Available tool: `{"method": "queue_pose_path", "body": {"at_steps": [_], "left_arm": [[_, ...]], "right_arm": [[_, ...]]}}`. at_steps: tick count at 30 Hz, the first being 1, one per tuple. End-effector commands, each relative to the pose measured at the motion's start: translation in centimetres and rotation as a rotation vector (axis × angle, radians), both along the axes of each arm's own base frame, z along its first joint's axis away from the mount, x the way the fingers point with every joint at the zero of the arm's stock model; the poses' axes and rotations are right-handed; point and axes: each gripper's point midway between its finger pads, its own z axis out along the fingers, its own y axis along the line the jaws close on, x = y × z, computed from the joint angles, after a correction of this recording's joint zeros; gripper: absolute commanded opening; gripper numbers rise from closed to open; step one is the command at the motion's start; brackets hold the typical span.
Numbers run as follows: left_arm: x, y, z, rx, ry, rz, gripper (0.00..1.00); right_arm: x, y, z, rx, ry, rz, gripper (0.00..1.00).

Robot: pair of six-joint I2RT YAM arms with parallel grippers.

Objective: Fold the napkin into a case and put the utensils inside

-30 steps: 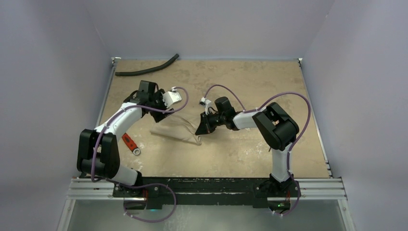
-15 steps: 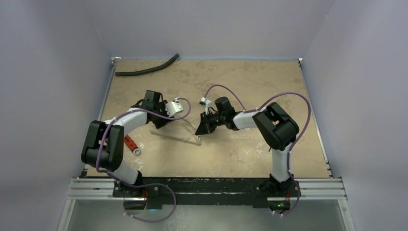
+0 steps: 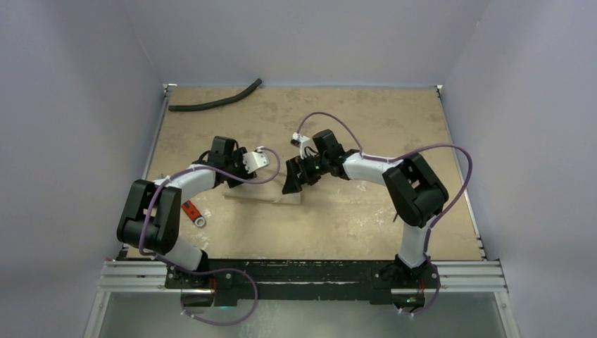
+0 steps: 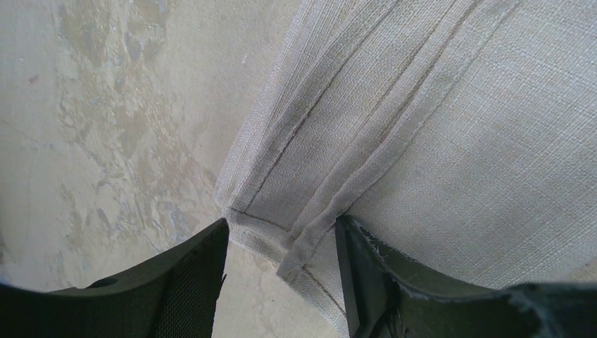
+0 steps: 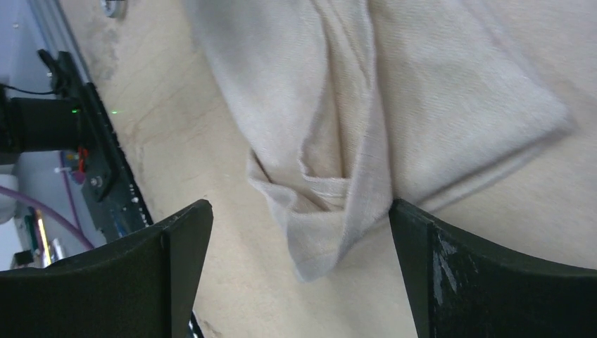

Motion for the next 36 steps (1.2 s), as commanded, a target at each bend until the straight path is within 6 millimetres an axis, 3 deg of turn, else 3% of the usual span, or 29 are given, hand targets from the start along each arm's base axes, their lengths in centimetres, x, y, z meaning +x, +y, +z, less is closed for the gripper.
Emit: {"method": "queue_pose_path", "body": {"at_steps": [1,3,7,8,10,15,19,23,25,28,31,34,36], "left_arm": [[-0.2,0.3,-0.1,0.028,-0.026,-0.026,0.56],[-0.2,0.2,-0.2,0.025,-0.027,-0.027,0.56],[0.0,-0.1,0.1,0.009,-0.035,-0.028,0.56],[0.0,-0.1,0.2,0.005,-0.034,-0.026,0.56],[0.3,-0.3,0.5,-0.008,-0.032,-0.017,0.56],[1.0,-1.4,2.3,-0.074,-0.048,-0.014,0.56],[1.9,-2.0,4.8,-0.111,-0.056,0.008,0.61],[1.7,-2.4,8.2,-0.144,-0.061,0.009,0.69],[0.5,-2.6,9.1,-0.158,-0.022,0.0,0.71],[-2.8,-2.8,8.2,-0.156,0.09,-0.056,0.71],[-6.7,-2.2,4.9,-0.094,0.209,-0.122,0.68],[-8.8,-2.1,2.7,-0.061,0.278,-0.157,0.66],[-9.2,-2.4,1.9,-0.046,0.294,-0.17,0.65]], "right_arm": [[1.3,-2.4,1.8,-0.112,-0.054,-0.043,0.98],[1.8,-3.2,2.4,-0.132,-0.09,-0.061,0.91],[3.5,-3.9,3.5,-0.133,-0.151,-0.106,0.67],[3.8,-3.9,3.4,-0.141,-0.154,-0.102,0.48],[5.2,-3.7,3.4,-0.165,-0.185,-0.108,0.02],[8.2,-1.3,3.7,-0.117,-0.222,-0.085,0.0],[10.7,0.2,1.7,-0.12,-0.215,-0.099,0.0],[10.5,0.2,-1.0,-0.132,-0.168,-0.107,0.0],[9.9,0.0,-1.6,-0.119,-0.166,-0.123,0.0],[8.3,-1.0,-3.2,-0.134,-0.119,-0.145,0.0],[7.3,-2.3,-4.2,-0.16,-0.115,-0.188,0.0],[6.3,-4.0,-4.9,-0.194,-0.115,-0.255,0.0],[5.5,-5.3,-5.0,-0.21,-0.115,-0.308,0.0]]}}
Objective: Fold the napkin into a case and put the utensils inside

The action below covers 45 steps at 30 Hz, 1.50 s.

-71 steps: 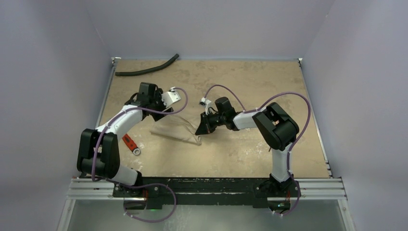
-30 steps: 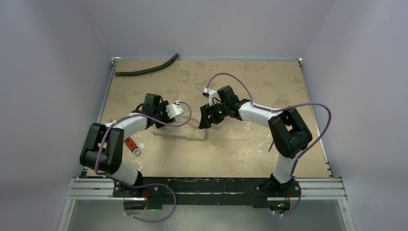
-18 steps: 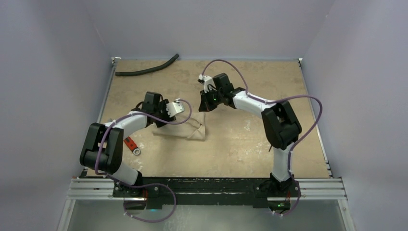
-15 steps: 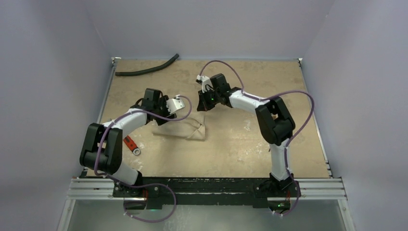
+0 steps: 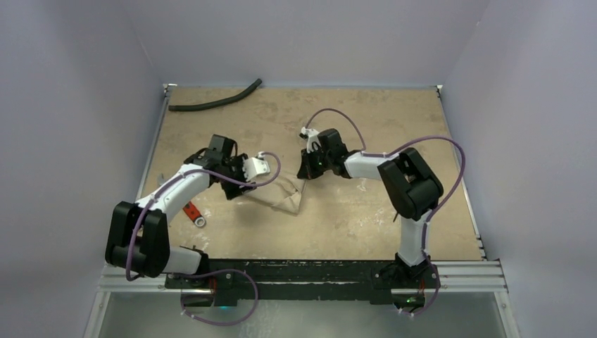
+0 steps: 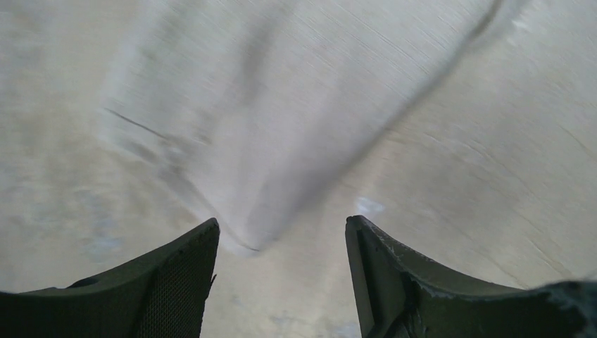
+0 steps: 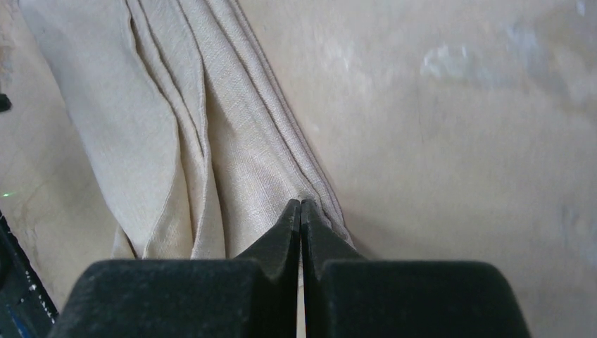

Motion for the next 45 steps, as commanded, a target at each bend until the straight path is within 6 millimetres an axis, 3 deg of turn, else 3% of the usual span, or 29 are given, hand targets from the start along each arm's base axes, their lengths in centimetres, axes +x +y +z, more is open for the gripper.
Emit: {"method": "queue_pose_path", "body": {"at_steps": [1,5,8,11,16,19,22,25,28,30,34,37,41,45], "left_arm": [[-3.7,-0.6,-3.2,0.047,0.139,-0.092,0.64],[-2.4,-0.9,-5.6,0.136,0.12,-0.095,0.62],[1.1,-1.4,-6.5,0.151,0.068,-0.01,0.58],[5.2,-3.1,-5.7,0.111,-0.003,0.029,0.57],[10.9,-6.0,-4.1,0.07,-0.087,0.032,0.58],[12.8,-7.1,-2.9,0.055,-0.111,0.006,0.59],[13.5,-7.4,-0.2,0.054,-0.137,-0.02,0.64],[12.1,-7.3,3.4,0.041,-0.142,-0.05,0.71],[8.8,-7.8,7.4,-0.023,-0.129,-0.097,0.81],[6.2,-8.4,8.5,-0.059,-0.09,-0.117,0.85],[-0.7,-10.8,6.7,-0.153,0.132,-0.113,0.87],[-4.5,-12.5,4.5,-0.203,0.243,-0.123,0.89],[-7.1,-14.0,1.8,-0.183,0.301,-0.164,0.91],[-7.3,-14.5,-0.1,-0.121,0.281,-0.18,0.91]], "right_arm": [[-2.6,-3.6,-1.5,-0.077,0.028,-0.149,0.0],[-6.7,-4.1,-1.2,-0.072,0.045,-0.208,0.0],[-10.5,-2.8,-1.0,-0.06,0.069,-0.183,0.0],[-13.0,-2.0,-1.0,-0.043,0.118,-0.167,0.0],[-14.0,-1.7,0.2,-0.004,0.133,-0.149,0.0],[-14.2,-0.7,2.4,0.053,0.129,-0.107,0.0],[-13.4,0.1,4.4,0.089,0.124,-0.099,0.0],[-11.4,0.9,6.5,0.13,0.102,-0.1,0.0],[-9.8,1.3,6.7,0.128,0.088,-0.1,0.0],[-9.2,1.4,6.3,0.117,0.082,-0.094,0.0],[-8.5,1.0,5.3,0.098,0.083,-0.112,0.0],[-8.5,0.6,4.6,0.084,0.091,-0.12,0.0],[-8.9,0.1,3.7,0.082,0.107,-0.129,0.0],[-9.2,0.1,2.6,0.079,0.123,-0.128,0.0]]}}
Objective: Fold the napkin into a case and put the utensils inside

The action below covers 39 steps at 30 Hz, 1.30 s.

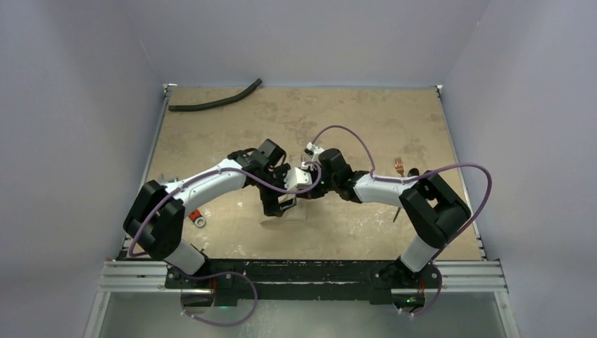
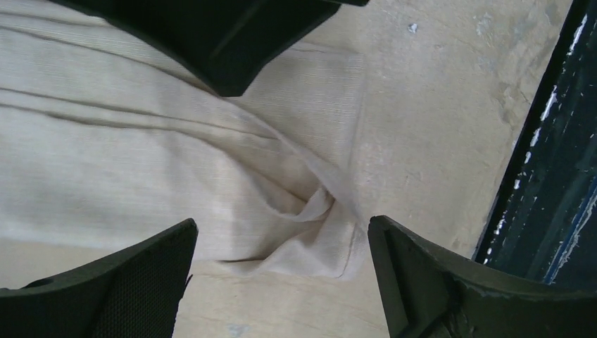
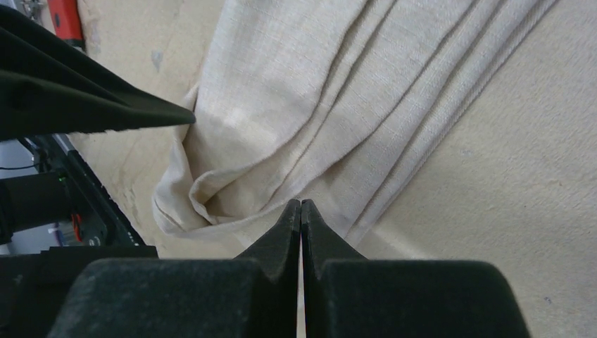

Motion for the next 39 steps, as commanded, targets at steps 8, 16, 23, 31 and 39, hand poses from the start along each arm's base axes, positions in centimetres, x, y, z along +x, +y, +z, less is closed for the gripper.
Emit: {"method": "queue_pose_path", "body": {"at_steps": [8,16,23,31,39], "left_arm": [[-1.0,-2.7,-1.7,-0.019,0.067,0.034,0.89],[-2.9,-2.4,-3.8,0.008,0.1,0.022,0.79],[-2.3,-1.8,-4.5,0.057,0.018,0.016,0.52],[-2.2,-1.3,-4.3,0.064,-0.005,0.039,0.02],[-3.2,0.2,-4.7,0.126,-0.029,-0.041,0.01]], "right_arm": [[-0.6,0.1,-2.4,0.017,0.035,0.016,0.0],[-1.1,-0.5,-3.8,0.032,0.062,-0.018,0.0],[-1.1,-0.4,-4.3,0.042,0.082,-0.036,0.0],[-1.4,-1.2,-5.2,0.024,0.114,-0.081,0.0],[-1.0,-1.1,-5.1,0.034,0.122,-0.124,0.0]]}}
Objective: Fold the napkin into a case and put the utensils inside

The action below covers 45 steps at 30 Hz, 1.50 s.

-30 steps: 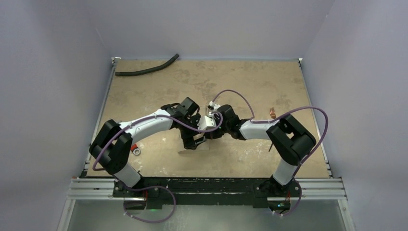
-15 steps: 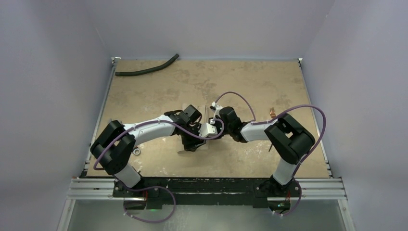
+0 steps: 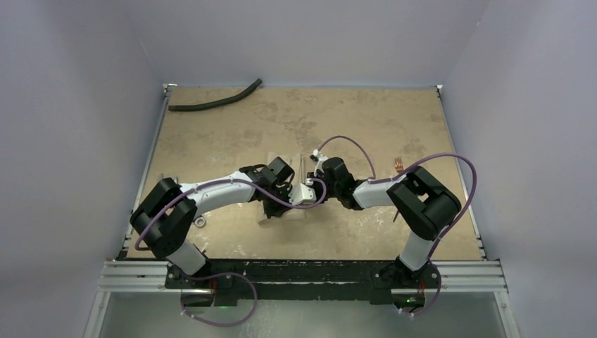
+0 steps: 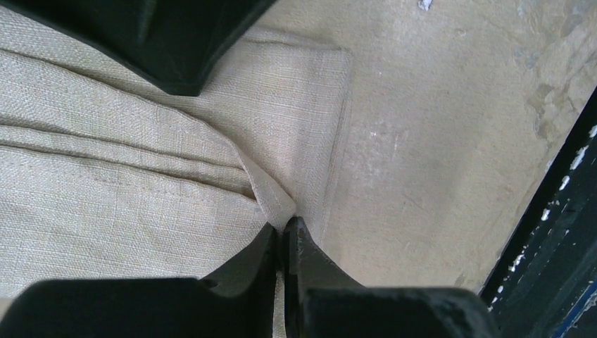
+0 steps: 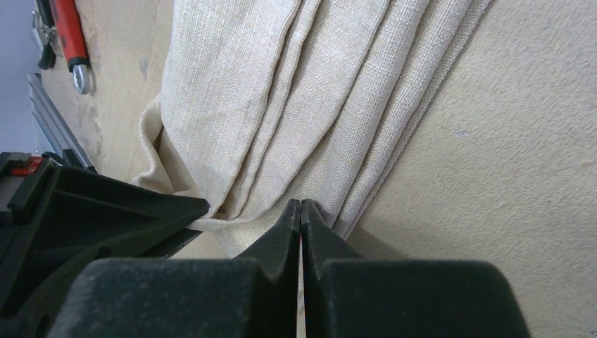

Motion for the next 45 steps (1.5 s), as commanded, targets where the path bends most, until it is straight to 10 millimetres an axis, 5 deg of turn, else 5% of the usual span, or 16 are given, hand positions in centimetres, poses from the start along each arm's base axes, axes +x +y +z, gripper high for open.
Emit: {"method": "queue_pose_path", "body": {"at_steps": [1,19,25,30,38,45], "left_arm": [[-0.3,0.7,0.9,0.022,-0.053,-0.064,0.01],[-1.9,2.0,0.3,0.069,-0.071,-0.089,0.0],[-2.3,2.6,-0.9,0.096,-0.076,-0.102,0.02],[-2.3,3.4,-1.5,0.127,-0.093,-0.122,0.02],[-2.7,3.9,-1.9,0.152,-0.104,-0.138,0.0],[-2.9,4.8,-2.3,0.185,-0.12,-0.172,0.0]], "right_arm": [[0.0,-1.0,-1.8,-0.047,0.041,-0.063,0.0],[-0.2,-1.4,-2.2,-0.056,0.061,-0.089,0.0],[0.3,-0.6,0.8,-0.019,0.018,-0.049,0.0],[2.5,0.5,4.8,0.029,-0.052,-0.028,0.0],[6.8,4.7,8.2,0.113,-0.116,0.063,0.0],[10.3,7.0,5.4,0.087,-0.1,0.068,0.0]]}}
